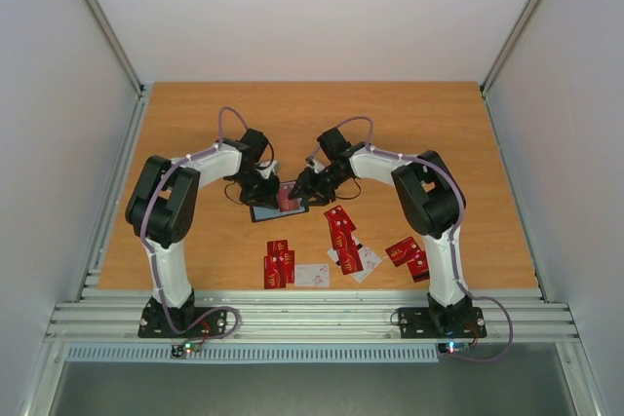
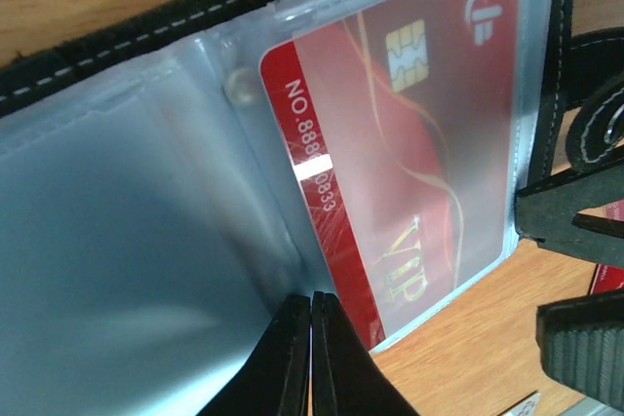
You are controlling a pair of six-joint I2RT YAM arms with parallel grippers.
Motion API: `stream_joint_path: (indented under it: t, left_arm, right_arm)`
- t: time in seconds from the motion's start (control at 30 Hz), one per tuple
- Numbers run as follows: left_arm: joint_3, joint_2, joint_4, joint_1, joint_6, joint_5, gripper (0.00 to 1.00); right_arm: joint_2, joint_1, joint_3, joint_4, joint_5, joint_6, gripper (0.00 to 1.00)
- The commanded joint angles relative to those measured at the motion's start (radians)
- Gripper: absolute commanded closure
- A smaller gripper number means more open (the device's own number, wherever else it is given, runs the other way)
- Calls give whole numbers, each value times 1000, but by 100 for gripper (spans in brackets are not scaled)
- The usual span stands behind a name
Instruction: Put the credit cards into the card holder
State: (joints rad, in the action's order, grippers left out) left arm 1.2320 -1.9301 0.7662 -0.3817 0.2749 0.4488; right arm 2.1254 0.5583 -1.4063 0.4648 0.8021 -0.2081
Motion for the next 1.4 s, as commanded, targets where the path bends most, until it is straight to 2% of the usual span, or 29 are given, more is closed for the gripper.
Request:
stream_joint_path:
  t: [0.0, 0.33, 1.03, 1.37]
  left_arm:
    - [-2, -28, -13, 1, -29, 10, 95]
    - [4, -39, -12, 1, -34, 9, 95]
    - [47, -112, 4, -6, -43, 9, 96]
    - [42, -117, 7, -6, -48, -4, 97]
  right_arm:
    - [23, 1, -28, 21, -11, 27, 54]
    - [13, 0, -48, 108, -69, 113, 54]
    - [43, 23, -86, 99, -35, 114, 53]
    - [16, 26, -131, 186, -80, 145, 54]
